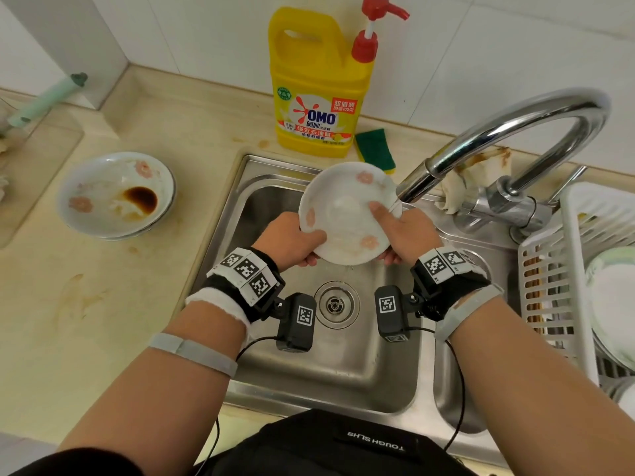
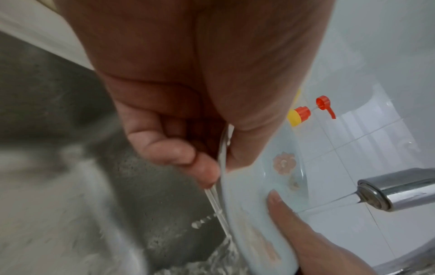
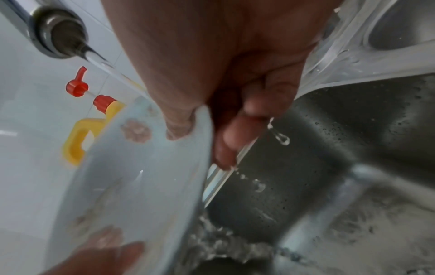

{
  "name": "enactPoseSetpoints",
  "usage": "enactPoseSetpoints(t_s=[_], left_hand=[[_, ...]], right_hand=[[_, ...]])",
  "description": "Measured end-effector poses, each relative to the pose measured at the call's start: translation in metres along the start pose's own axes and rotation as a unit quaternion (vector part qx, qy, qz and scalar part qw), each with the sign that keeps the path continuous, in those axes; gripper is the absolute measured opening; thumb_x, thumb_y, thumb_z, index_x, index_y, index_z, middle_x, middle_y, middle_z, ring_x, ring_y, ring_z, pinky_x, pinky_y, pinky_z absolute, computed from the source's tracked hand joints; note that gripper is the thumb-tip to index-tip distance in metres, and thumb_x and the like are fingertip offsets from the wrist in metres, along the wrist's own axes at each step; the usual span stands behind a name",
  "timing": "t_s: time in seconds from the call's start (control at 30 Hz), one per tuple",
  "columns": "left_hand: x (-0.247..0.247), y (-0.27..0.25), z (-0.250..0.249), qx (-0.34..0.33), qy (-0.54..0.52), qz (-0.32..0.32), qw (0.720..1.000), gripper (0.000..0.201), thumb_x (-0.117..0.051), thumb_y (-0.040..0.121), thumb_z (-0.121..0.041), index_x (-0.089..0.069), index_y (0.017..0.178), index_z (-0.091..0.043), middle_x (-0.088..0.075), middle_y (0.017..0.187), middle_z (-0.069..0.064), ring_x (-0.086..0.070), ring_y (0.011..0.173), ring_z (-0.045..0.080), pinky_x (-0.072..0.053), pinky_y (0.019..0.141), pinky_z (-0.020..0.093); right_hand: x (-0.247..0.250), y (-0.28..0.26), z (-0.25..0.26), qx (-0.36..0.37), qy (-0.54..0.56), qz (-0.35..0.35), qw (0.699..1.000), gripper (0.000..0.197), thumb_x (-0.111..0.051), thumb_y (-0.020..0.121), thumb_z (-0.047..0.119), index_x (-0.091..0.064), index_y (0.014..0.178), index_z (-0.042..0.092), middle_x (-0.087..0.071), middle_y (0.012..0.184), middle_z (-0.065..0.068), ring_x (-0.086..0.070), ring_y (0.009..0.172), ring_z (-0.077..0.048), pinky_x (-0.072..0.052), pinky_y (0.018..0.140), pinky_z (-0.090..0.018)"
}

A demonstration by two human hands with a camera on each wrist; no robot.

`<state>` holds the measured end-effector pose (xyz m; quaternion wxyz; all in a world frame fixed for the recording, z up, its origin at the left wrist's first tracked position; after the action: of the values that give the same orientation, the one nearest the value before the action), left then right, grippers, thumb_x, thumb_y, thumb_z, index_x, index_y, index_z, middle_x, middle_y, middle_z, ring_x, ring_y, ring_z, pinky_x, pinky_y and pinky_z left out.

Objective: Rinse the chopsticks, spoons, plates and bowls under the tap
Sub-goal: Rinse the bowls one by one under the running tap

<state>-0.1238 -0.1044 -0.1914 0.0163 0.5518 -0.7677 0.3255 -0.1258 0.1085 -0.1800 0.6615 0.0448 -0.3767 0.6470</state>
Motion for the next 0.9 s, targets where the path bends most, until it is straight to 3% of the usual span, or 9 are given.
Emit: enactPoseSetpoints(t_s=[0.07,0.17,0.27,0.33,0.47,0.63,0.77,0.9], left_hand=[[0.001,-0.001,0.001,-0.004,-0.039,-0.025,0.999,0.021,-0.061,0.095,-0.017,-0.066,0.110,-0.004,-0.070,0.072,0.004,-0.064,0.053,0.009,-0.051,0.051,0.019],[-0.014,-0.004,0.004,0.022,-0.108,-0.005,0.994,0.024,-0.066,0.095,-0.016,-0.065,0.114,-0.001,-0.069,0.072,0.007,-0.064,0.054,0.012,-0.058,0.056,0.025],[-0.032,-0.008,0.005,0.060,-0.194,0.030,0.979,0.031,-0.066,0.096,-0.018,-0.062,0.120,0.002,-0.072,0.079,0.014,-0.069,0.059,0.016,-0.060,0.059,0.026],[-0.036,-0.010,0.003,0.064,-0.231,0.039,0.970,0.032,-0.062,0.098,-0.014,-0.059,0.124,0.005,-0.073,0.083,0.018,-0.072,0.062,0.017,-0.060,0.058,0.025],[-0.030,-0.009,0.003,0.062,-0.206,0.048,0.975,0.033,-0.059,0.098,-0.009,-0.057,0.127,0.006,-0.073,0.085,0.021,-0.074,0.065,0.019,-0.061,0.059,0.025],[-0.026,-0.008,0.001,0.053,-0.141,0.063,0.987,0.030,-0.059,0.098,-0.011,-0.059,0.124,0.004,-0.075,0.077,0.018,-0.073,0.064,0.018,-0.064,0.065,0.028],[-0.023,-0.005,-0.002,0.040,-0.098,0.067,0.992,0.028,-0.059,0.098,-0.012,-0.061,0.121,0.003,-0.074,0.068,0.009,-0.073,0.061,0.016,-0.063,0.062,0.026],[-0.019,-0.005,-0.007,0.032,-0.067,0.073,0.995,0.027,-0.059,0.097,-0.012,-0.062,0.119,0.002,-0.075,0.071,0.013,-0.072,0.063,0.018,-0.063,0.064,0.028]], right_hand=[[0.000,-0.002,-0.005,0.005,0.012,-0.021,1.000,0.058,-0.051,0.100,0.056,-0.067,0.073,0.007,-0.065,0.049,-0.005,-0.055,0.036,-0.011,-0.044,0.041,-0.017],[-0.011,-0.007,-0.013,-0.003,0.046,-0.027,0.999,0.049,-0.060,0.098,0.049,-0.069,0.071,0.009,-0.065,0.049,-0.002,-0.056,0.038,-0.009,-0.046,0.046,-0.015],[-0.030,-0.012,-0.020,-0.006,0.108,-0.009,0.994,0.036,-0.068,0.094,0.041,-0.071,0.076,0.010,-0.067,0.055,-0.003,-0.056,0.043,-0.013,-0.049,0.055,-0.025],[-0.038,-0.012,-0.027,-0.027,0.138,0.004,0.990,0.031,-0.072,0.092,0.038,-0.069,0.077,0.011,-0.064,0.054,-0.002,-0.053,0.045,-0.013,-0.046,0.054,-0.028],[-0.041,-0.011,-0.033,-0.067,0.128,0.042,0.989,0.035,-0.074,0.090,0.043,-0.067,0.083,0.009,-0.062,0.053,-0.002,-0.051,0.043,-0.013,-0.041,0.046,-0.024],[-0.024,0.000,-0.026,-0.062,0.076,0.036,0.995,0.044,-0.068,0.091,0.054,-0.069,0.098,0.011,-0.073,0.060,-0.004,-0.066,0.047,-0.015,-0.042,0.039,-0.021],[-0.007,0.002,-0.014,-0.060,0.051,0.001,0.997,0.048,-0.063,0.089,0.065,-0.065,0.091,0.017,-0.075,0.069,-0.007,-0.071,0.052,-0.021,-0.049,0.047,-0.027],[0.001,0.003,-0.003,-0.077,0.007,-0.015,0.997,0.052,-0.052,0.087,0.077,-0.057,0.083,0.026,-0.071,0.065,-0.003,-0.072,0.050,-0.024,-0.055,0.051,-0.031]])
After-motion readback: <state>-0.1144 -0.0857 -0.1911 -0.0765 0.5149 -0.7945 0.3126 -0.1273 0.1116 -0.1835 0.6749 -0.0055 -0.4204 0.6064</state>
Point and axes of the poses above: each hand's wrist, its own y-axis towards the middle knuckle, its own x-axis out of the back of the hand, z = x × y, the point moved 8 cm from there along y, towards the middle knuckle
